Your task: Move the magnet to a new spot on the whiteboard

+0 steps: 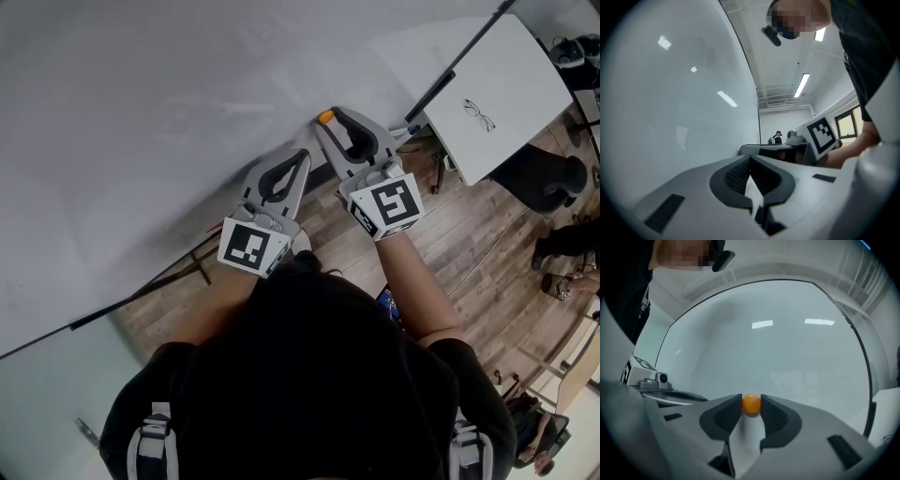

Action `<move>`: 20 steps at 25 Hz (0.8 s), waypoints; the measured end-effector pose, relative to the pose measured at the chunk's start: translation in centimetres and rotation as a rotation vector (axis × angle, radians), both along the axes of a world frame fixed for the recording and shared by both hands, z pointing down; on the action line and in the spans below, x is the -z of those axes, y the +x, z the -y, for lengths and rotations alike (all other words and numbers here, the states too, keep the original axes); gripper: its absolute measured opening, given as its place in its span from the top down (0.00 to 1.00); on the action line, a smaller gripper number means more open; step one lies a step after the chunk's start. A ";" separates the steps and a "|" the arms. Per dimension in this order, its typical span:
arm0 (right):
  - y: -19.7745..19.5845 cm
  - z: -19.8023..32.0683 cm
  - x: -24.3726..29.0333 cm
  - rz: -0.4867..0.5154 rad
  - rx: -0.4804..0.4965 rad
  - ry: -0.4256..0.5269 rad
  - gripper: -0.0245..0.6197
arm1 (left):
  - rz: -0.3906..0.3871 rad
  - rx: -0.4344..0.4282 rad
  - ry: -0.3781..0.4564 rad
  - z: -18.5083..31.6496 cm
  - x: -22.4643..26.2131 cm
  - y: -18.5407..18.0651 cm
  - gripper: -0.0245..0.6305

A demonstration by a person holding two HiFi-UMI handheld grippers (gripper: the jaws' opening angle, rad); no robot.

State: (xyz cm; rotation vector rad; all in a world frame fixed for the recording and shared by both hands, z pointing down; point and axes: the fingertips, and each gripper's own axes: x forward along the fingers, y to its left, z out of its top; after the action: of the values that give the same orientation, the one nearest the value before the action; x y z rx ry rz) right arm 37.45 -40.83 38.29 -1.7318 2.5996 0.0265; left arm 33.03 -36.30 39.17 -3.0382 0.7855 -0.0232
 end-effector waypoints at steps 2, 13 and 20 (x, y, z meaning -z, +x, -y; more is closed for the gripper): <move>0.0 0.0 0.0 -0.002 -0.004 0.008 0.77 | -0.002 -0.005 0.000 0.2 0.1 0.0 0.96; -0.2 0.0 -0.3 -0.044 -0.010 0.017 0.77 | -0.002 -0.036 -0.019 0.7 -0.5 0.2 0.96; 1.6 -1.2 -0.4 -0.040 -0.013 -0.005 0.76 | 0.000 -0.043 -0.022 0.7 -0.6 0.6 0.96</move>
State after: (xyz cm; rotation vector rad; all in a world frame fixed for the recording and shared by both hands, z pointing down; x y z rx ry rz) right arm 39.03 -39.67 38.67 -1.7674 2.6186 0.0558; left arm 33.63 -36.98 39.73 -3.0746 0.7243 -0.0317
